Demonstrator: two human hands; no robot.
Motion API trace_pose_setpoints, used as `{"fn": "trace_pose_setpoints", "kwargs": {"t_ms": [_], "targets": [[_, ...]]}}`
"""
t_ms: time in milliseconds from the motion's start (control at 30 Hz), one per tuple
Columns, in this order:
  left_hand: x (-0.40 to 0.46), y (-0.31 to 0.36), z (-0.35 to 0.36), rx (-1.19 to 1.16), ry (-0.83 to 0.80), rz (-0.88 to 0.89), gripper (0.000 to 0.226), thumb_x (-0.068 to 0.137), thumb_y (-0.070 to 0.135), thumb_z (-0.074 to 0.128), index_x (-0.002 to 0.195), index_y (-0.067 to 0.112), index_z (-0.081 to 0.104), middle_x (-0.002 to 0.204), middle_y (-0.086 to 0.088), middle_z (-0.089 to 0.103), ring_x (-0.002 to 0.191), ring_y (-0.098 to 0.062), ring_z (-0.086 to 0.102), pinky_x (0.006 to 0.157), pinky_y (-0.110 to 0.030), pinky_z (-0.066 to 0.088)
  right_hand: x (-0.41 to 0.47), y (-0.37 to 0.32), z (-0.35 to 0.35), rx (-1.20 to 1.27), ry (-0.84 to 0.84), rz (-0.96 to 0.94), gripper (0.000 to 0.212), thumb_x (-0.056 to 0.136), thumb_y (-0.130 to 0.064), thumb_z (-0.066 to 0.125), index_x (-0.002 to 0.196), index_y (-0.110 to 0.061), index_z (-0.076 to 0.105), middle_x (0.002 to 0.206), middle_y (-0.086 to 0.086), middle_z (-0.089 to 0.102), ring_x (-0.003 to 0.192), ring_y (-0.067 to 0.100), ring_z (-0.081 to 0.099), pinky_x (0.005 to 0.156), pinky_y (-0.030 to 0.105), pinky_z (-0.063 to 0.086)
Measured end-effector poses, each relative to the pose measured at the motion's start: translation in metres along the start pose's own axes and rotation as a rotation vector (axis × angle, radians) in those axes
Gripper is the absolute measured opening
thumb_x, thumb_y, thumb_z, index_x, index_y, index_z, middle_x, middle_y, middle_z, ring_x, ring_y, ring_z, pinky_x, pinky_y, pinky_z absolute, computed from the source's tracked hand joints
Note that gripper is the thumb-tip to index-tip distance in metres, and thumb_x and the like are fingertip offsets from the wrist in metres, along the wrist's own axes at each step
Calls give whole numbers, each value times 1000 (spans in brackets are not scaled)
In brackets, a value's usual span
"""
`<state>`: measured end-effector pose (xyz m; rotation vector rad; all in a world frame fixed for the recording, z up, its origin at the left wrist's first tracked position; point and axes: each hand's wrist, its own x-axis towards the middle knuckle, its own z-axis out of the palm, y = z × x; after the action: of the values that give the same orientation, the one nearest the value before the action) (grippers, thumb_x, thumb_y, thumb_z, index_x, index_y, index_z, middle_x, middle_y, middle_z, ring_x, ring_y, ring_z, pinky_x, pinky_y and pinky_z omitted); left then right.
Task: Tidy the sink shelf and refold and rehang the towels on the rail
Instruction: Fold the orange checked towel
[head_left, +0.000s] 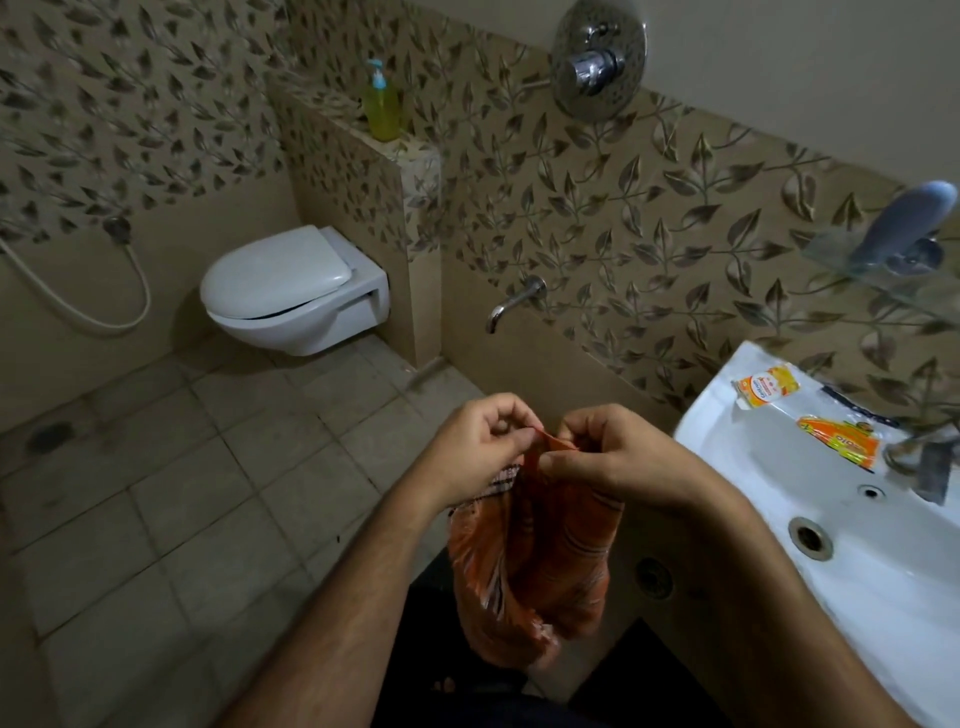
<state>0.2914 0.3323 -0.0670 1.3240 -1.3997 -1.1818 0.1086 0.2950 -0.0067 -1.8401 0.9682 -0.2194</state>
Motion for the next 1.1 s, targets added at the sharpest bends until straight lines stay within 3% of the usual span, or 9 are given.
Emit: {"fn": "trace_pose_setpoints", "kwargs": {"t_ms": [100, 233, 333, 500, 633, 800, 900, 1033, 1100], "targets": [[2, 4, 2, 182, 205, 30, 16, 90, 13, 64, 79, 26, 65, 68, 5, 67, 64, -8, 63, 65, -35, 55, -8, 3, -8, -29, -85, 81, 27, 87, -26, 73, 81, -1, 66, 76, 16, 69, 69, 23, 65, 67, 40, 52], [9, 11, -6, 354, 419, 27, 13, 90, 16, 64, 80, 24, 63, 62, 5, 63, 56, -5, 58, 53, -21, 43, -24, 0, -19, 164, -193, 19, 47, 85, -35, 73, 73, 8, 58, 69, 30, 58, 65, 27, 57, 64, 38, 45], [10, 9, -18, 322, 445, -37, 12, 91, 15, 62, 80, 19, 63, 61, 3, 63, 49, -1, 53, 47, -15, 39, -35, -6, -28, 274, -191, 19, 40, 90, -29, 64, 57, -8, 54, 50, 7, 51, 48, 14, 49, 51, 23, 41], [6, 2, -19, 327, 390, -110, 14, 90, 17, 64, 78, 24, 63, 50, 9, 56, 45, 3, 49, 51, -19, 35, -27, -6, -23, 102, 196, 7, 22, 88, -30, 69, 76, -12, 68, 71, 8, 72, 64, 26, 70, 62, 42, 57], [-3, 0, -18, 252, 220, -144, 32, 89, 19, 67, 120, 26, 62, 48, 11, 56, 56, 1, 57, 73, -26, 48, -17, -10, -5, 4, 441, 16, 14, 90, -23, 69, 77, -17, 72, 73, 5, 74, 70, 21, 72, 69, 45, 60], [-10, 7, -13, -27, -81, -46, 60, 92, 10, 64, 143, 34, 44, 57, 2, 40, 58, -7, 42, 72, -14, 40, -5, -6, 8, -89, 399, 1, 10, 88, -23, 70, 78, -21, 72, 72, -1, 73, 68, 9, 69, 65, 37, 57], [-6, 9, -3, -69, -121, -8, 38, 92, 5, 60, 118, 33, 65, 61, 2, 40, 61, -11, 41, 67, -23, 40, -6, -9, 12, -113, 322, -33, 9, 87, -22, 70, 79, -19, 71, 72, 0, 72, 66, 6, 66, 62, 29, 51], [-1, 7, -1, 61, 151, -71, 22, 86, 9, 60, 78, 28, 69, 74, 0, 72, 73, -14, 68, 74, -40, 58, -9, -7, 5, 23, 201, 18, 27, 87, -22, 72, 73, -4, 58, 59, 11, 59, 54, 23, 53, 53, 35, 41], [2, 7, -6, 237, 282, -57, 26, 85, 8, 58, 72, 30, 65, 70, 8, 70, 69, -3, 66, 70, -26, 56, -17, -6, 1, 225, -17, 31, 35, 89, -16, 70, 68, 2, 49, 55, 16, 45, 51, 25, 41, 48, 33, 33]]}}
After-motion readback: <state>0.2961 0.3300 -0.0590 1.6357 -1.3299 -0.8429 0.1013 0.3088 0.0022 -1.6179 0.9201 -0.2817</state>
